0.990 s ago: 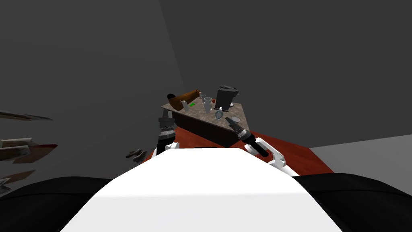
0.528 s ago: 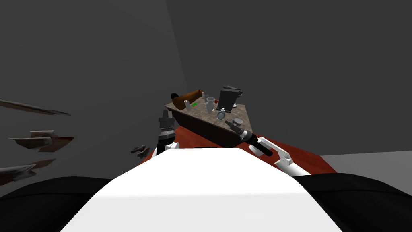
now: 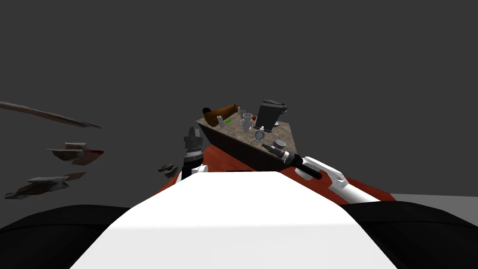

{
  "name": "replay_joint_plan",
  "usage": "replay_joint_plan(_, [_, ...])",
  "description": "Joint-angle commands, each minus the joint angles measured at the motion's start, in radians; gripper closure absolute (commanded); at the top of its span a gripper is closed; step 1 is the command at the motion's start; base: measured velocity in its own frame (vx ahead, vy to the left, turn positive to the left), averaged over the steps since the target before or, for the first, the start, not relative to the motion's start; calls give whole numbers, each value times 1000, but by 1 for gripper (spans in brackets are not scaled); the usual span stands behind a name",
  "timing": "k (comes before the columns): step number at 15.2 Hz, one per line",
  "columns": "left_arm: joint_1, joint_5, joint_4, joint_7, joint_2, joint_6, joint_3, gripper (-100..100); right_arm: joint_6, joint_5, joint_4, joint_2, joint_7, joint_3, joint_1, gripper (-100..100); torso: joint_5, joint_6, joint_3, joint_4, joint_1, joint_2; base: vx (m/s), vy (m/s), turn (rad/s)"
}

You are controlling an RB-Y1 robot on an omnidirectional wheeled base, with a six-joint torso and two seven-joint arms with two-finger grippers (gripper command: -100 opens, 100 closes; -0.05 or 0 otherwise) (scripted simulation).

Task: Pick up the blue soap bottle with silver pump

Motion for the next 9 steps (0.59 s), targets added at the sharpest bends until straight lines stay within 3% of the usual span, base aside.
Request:
replay_joint_plan(1, [0, 0, 0, 0, 0, 0, 0, 0, -8, 14, 27, -50, -9, 13, -4, -100, 0, 0, 0, 0, 0, 0, 16, -3, 126])
replay_joint_plan(9, [0, 0, 0, 0, 0, 0, 0, 0, -28, 39, 82, -211, -22, 35, -12, -100, 0, 0, 0, 0, 0, 0, 14, -3, 118])
